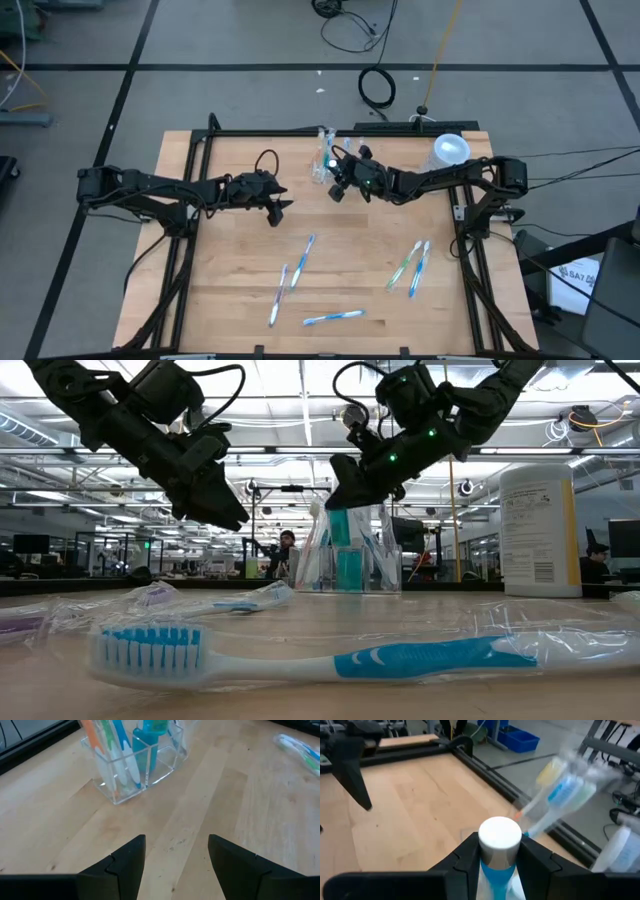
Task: Pick & Place toothbrushing station
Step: Put the mouthwash into the middle section of the transparent organizer
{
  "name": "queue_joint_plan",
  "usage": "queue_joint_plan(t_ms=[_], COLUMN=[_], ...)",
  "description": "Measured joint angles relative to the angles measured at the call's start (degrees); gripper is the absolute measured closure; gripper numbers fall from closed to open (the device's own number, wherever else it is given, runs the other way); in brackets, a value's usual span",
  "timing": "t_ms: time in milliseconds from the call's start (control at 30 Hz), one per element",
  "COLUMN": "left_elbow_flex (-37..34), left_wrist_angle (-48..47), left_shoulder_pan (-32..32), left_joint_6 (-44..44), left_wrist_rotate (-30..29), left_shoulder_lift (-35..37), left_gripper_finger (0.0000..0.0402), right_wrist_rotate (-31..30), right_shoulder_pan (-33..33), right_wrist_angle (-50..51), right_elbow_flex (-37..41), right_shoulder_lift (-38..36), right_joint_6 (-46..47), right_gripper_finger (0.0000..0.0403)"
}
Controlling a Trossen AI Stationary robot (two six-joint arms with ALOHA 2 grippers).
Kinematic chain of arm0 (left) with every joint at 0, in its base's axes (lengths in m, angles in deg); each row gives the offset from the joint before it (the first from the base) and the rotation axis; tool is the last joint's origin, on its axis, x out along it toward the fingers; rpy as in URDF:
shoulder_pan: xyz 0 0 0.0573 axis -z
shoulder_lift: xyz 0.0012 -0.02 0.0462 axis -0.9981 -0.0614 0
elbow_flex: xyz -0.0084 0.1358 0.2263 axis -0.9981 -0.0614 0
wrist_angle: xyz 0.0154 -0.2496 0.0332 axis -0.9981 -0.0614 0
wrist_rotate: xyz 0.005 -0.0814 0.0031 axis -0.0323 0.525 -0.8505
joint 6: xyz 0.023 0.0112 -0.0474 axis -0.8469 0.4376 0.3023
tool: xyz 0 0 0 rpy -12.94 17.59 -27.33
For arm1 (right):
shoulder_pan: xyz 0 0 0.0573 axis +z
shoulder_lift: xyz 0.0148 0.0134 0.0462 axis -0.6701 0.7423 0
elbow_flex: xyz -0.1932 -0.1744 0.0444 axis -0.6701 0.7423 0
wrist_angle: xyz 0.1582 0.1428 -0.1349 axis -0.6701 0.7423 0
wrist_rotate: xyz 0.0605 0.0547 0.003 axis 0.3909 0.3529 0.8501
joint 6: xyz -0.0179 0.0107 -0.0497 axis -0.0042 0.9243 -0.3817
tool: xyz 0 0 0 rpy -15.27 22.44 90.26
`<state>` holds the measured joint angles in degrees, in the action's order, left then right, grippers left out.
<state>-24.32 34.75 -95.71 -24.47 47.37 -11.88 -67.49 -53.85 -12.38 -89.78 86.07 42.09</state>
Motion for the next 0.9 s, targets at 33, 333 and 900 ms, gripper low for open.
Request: queue_joint_plan(t_ms=[33,333,900], left_elbow_flex=[-0.01,-0.01,-0.01], left_wrist_angle=[0.00,0.04,0.04], left_shoulder_pan=[0.00,-0.02,-0.04], left_joint_6=[0.00,-0.12,-0.11], left_wrist_rotate=[-0.02,-0.02,-0.04], left_shoulder_lift=[0.00,0.00,0.00], left_gripper_finger=[0.0178,0.0178,0.0178], right_wrist_rotate=[0.01,0.02,0.00], right_shoulder_pan=[-0.02,-1.09,-2.43], right_wrist_angle=[0.14,0.00,-2.63], right_elbow_flex=[0.23,3.09,7.61], right_shoulder_lift=[0.07,0.09,0.08], right_joint_6=[0.42,4.91,6.13], right_gripper_finger=[0.0307,0.0307,0.0262])
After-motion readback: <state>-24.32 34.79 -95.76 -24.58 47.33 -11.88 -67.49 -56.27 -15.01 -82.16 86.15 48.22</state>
